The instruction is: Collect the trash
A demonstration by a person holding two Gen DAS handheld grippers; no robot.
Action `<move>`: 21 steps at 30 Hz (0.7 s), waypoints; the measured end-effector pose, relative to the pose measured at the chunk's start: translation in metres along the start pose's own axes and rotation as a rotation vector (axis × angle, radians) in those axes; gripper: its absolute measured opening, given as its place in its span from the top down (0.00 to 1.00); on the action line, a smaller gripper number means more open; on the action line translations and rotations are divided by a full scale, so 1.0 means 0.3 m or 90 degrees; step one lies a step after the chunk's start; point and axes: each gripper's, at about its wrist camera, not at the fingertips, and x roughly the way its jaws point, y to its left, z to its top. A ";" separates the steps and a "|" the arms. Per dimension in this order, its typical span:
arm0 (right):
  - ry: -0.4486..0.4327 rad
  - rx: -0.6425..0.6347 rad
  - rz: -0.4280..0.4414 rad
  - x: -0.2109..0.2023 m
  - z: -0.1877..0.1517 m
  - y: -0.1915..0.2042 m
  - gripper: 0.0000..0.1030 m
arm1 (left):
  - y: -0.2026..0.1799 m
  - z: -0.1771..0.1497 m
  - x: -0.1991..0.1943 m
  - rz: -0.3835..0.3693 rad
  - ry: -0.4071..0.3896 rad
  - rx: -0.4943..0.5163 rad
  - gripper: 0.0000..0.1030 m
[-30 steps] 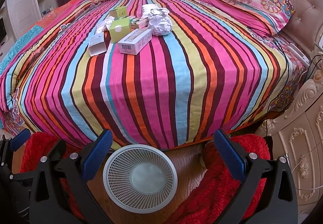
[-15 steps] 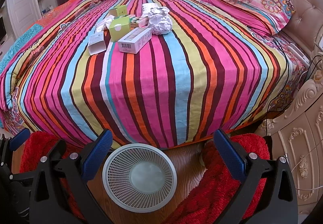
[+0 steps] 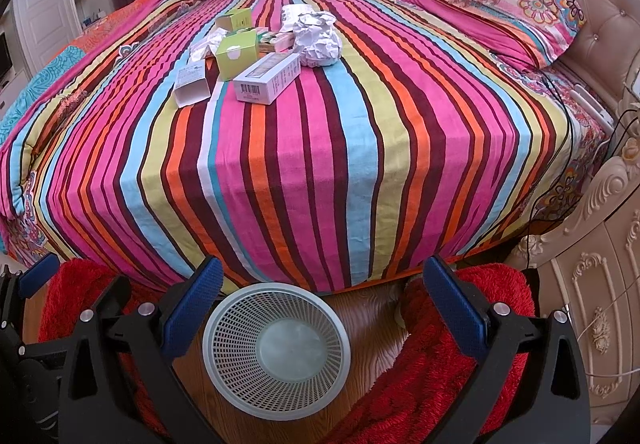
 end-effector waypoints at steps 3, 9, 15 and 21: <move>0.001 0.001 0.000 0.001 0.001 -0.001 0.07 | 0.000 0.000 0.000 0.000 0.000 0.000 0.06; 0.001 0.001 -0.001 0.001 0.002 -0.002 0.07 | 0.000 0.001 0.000 -0.001 0.000 0.000 0.06; 0.002 0.003 -0.002 0.000 0.001 -0.007 0.07 | -0.005 -0.006 0.002 -0.006 -0.002 0.001 0.06; -0.002 0.009 -0.004 0.000 0.005 -0.015 0.07 | -0.005 -0.005 0.001 -0.004 -0.002 -0.001 0.06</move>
